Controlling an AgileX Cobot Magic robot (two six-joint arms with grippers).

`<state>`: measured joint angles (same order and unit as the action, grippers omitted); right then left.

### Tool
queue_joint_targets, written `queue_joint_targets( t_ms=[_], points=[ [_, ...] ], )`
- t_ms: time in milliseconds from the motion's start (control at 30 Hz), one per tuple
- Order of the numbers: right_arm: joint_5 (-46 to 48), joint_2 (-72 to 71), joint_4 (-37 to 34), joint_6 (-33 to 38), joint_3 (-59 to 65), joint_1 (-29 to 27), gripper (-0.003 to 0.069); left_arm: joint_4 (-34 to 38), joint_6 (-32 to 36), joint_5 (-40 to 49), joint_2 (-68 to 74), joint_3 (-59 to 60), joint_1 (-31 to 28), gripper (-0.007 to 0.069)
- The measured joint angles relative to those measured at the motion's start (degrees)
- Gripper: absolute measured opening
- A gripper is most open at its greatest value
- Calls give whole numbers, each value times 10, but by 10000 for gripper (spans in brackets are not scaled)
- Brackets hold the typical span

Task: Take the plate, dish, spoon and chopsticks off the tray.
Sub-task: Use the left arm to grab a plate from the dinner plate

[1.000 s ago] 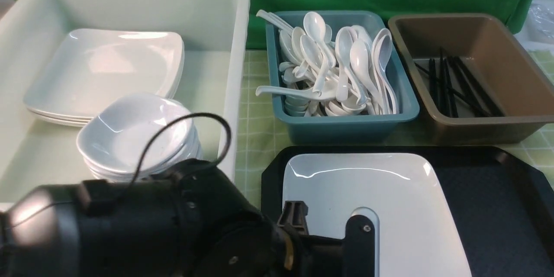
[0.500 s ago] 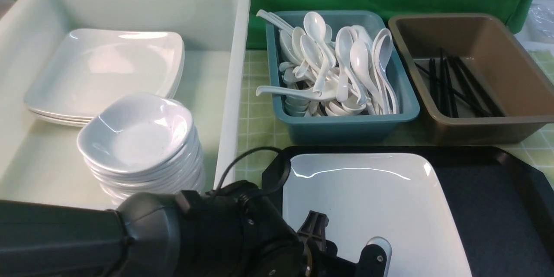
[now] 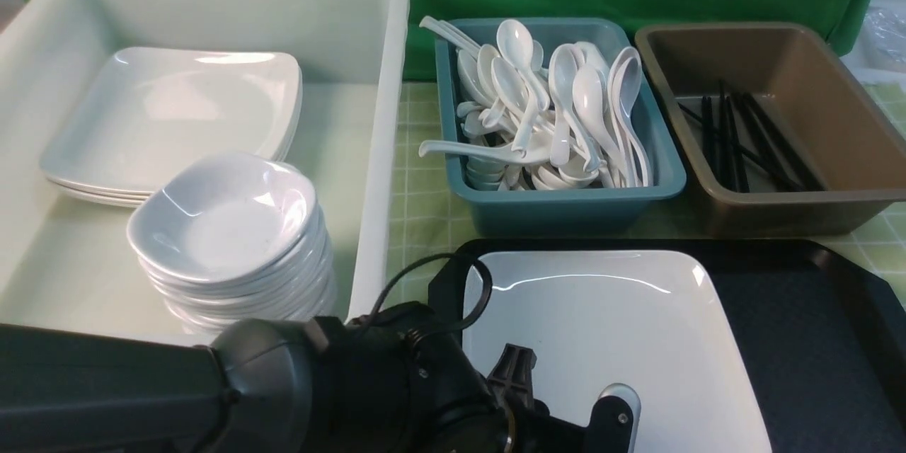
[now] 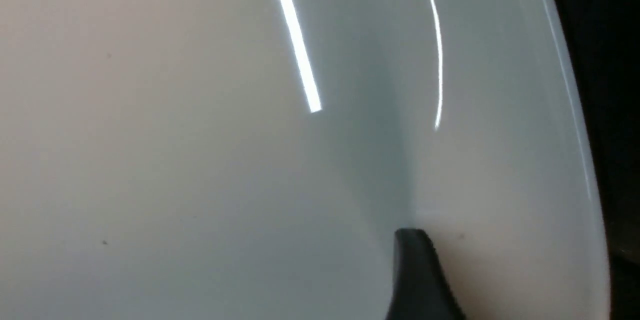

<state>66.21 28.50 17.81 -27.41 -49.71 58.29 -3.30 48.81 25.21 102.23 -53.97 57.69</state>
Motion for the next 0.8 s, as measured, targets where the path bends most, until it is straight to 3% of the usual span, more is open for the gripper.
queue_joint_targets(
  t_ms=[67, 267, 567, 800],
  points=[
    [0, 0, 0, 0, 0, 0, 108, -11, -8, -7, 1, 0, 2, 241],
    [1, -1, -2, -3, 0, 0, 113, -26, -40, 23, -1, -16, 13, 225],
    [2, -1, -1, -4, 0, 0, 125, -44, -133, 133, -147, -70, 97, 33],
    [3, -1, 20, -8, -17, 0, 127, -41, -143, 175, -224, -85, 105, 28]
  ],
)
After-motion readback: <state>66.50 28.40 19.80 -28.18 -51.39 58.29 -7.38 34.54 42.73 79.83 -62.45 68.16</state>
